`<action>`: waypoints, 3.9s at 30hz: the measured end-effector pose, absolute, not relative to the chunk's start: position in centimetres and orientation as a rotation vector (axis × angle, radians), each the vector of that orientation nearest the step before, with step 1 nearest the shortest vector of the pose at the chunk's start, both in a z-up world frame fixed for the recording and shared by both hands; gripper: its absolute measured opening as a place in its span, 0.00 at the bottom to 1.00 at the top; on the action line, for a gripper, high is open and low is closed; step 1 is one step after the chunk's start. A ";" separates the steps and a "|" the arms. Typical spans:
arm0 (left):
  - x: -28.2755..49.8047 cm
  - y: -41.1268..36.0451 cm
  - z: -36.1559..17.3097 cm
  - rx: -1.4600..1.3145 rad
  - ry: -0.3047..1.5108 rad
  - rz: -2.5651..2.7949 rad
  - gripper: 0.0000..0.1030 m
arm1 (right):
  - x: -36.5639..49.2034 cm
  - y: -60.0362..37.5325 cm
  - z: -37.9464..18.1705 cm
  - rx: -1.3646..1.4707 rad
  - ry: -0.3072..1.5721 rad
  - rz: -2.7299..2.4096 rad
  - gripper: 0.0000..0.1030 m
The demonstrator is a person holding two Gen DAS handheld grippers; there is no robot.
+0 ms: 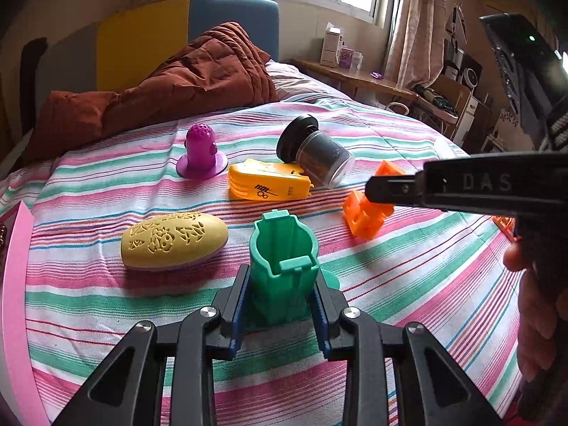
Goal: Organize rigid objects
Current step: 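Carry the green stamp into the tray with the left tool while the right tool holds the orange block, then carry the orange block into the tray and open the right tool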
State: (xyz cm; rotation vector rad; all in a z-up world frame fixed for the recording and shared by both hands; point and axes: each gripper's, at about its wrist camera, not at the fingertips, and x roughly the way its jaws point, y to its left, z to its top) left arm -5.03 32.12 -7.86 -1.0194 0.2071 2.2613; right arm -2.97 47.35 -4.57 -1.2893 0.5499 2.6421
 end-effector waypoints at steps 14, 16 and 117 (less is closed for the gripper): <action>-5.7 31.4 -7.1 -1.102 0.084 2.234 0.32 | -2.7 47.3 -4.8 -1.374 0.471 2.578 0.20; -5.7 31.2 -6.9 -1.107 0.101 2.245 0.30 | -2.7 47.3 -4.8 -1.374 0.468 2.577 0.20; -8.6 2.2 -4.6 -1.339 -0.314 2.542 0.40 | -1.7 40.2 -2.8 -1.276 0.379 2.814 0.20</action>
